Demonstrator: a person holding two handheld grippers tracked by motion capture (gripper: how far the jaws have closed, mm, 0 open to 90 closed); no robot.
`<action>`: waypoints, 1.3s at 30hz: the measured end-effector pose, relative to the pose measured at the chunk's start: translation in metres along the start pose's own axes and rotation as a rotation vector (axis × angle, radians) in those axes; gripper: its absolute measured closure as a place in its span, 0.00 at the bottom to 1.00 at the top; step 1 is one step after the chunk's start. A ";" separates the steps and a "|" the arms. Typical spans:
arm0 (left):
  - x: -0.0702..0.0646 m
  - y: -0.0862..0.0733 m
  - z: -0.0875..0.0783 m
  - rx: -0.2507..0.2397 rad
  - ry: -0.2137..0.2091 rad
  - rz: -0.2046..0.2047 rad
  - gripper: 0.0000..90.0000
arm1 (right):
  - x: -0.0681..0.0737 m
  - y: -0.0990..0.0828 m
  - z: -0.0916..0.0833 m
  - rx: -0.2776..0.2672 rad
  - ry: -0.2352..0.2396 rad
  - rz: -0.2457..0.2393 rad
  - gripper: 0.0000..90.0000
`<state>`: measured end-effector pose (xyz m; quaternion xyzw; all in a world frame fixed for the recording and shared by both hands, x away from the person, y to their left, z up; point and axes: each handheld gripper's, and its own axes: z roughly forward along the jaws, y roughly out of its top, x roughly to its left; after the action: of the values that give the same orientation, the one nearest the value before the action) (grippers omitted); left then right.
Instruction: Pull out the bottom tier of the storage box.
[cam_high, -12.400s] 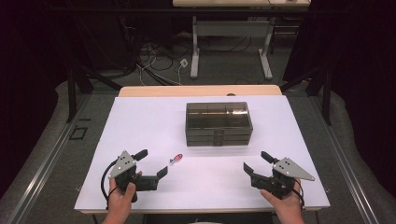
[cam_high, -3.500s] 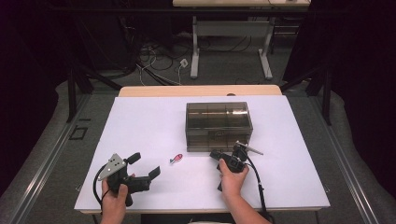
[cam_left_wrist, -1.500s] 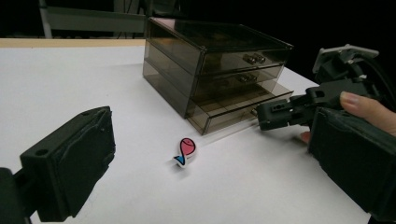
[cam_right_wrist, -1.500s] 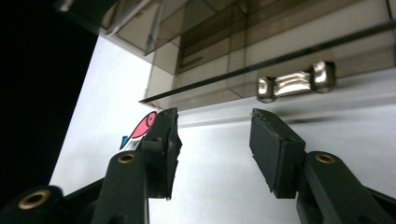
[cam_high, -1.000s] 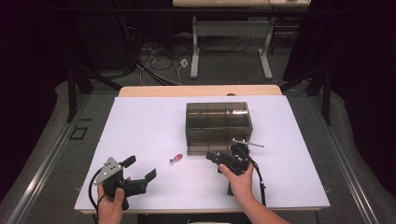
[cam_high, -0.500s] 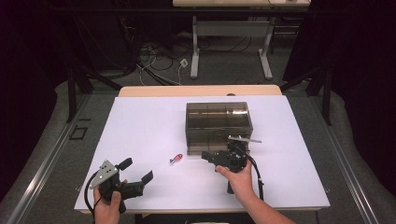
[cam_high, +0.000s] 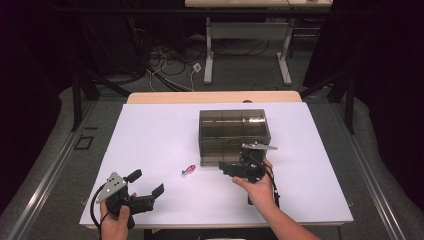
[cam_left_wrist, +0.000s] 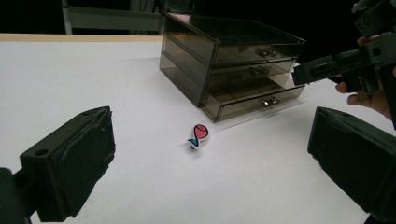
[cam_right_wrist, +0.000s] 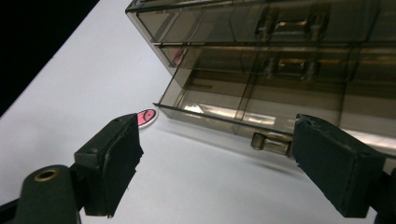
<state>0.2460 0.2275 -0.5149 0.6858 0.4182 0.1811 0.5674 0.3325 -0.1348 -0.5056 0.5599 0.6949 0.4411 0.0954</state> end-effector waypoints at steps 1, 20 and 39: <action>0.000 0.000 0.000 0.000 0.000 0.000 0.01 | 0.000 0.000 0.000 0.000 0.000 0.000 0.17; -0.001 0.000 0.001 0.005 -0.003 0.008 0.01 | -0.001 0.015 -0.013 -0.023 -0.156 -0.131 0.42; -0.001 0.000 0.001 0.006 -0.003 0.012 0.01 | -0.022 0.034 -0.023 0.015 -0.214 -0.108 0.38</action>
<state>0.2462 0.2262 -0.5149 0.6905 0.4137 0.1822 0.5647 0.3494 -0.1658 -0.4753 0.5663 0.7130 0.3680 0.1885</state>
